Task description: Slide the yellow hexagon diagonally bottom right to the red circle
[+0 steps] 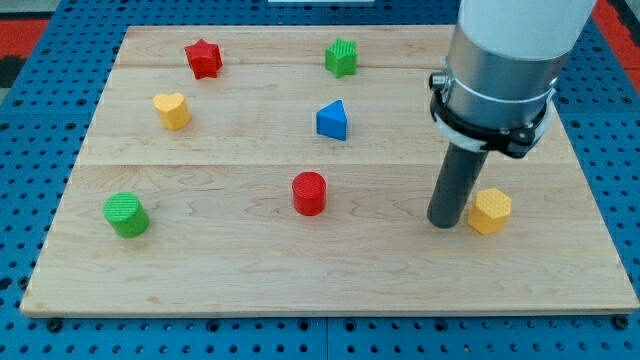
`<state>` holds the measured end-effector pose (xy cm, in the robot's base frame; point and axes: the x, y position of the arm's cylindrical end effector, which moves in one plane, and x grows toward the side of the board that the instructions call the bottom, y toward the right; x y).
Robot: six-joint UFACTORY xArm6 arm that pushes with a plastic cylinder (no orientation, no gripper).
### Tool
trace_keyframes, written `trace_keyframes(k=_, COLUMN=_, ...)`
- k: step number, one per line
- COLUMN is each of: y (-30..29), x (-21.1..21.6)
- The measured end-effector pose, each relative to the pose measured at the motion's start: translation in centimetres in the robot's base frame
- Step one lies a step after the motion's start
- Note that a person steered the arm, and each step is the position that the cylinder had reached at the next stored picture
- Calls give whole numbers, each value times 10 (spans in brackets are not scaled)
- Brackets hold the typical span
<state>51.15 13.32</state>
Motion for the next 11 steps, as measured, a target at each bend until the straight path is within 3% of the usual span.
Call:
trace_keyframes(k=1, y=45, x=-13)
trace_keyframes(k=3, y=42, x=-13)
trace_keyframes(k=5, y=91, x=-40)
trace_keyframes(k=6, y=92, x=-23)
trace_keyframes(k=7, y=42, x=11)
trace_keyframes(k=8, y=51, x=-25)
trace_keyframes(k=9, y=87, x=-124)
trace_keyframes(k=10, y=176, x=-212)
trace_keyframes(k=11, y=170, x=-266)
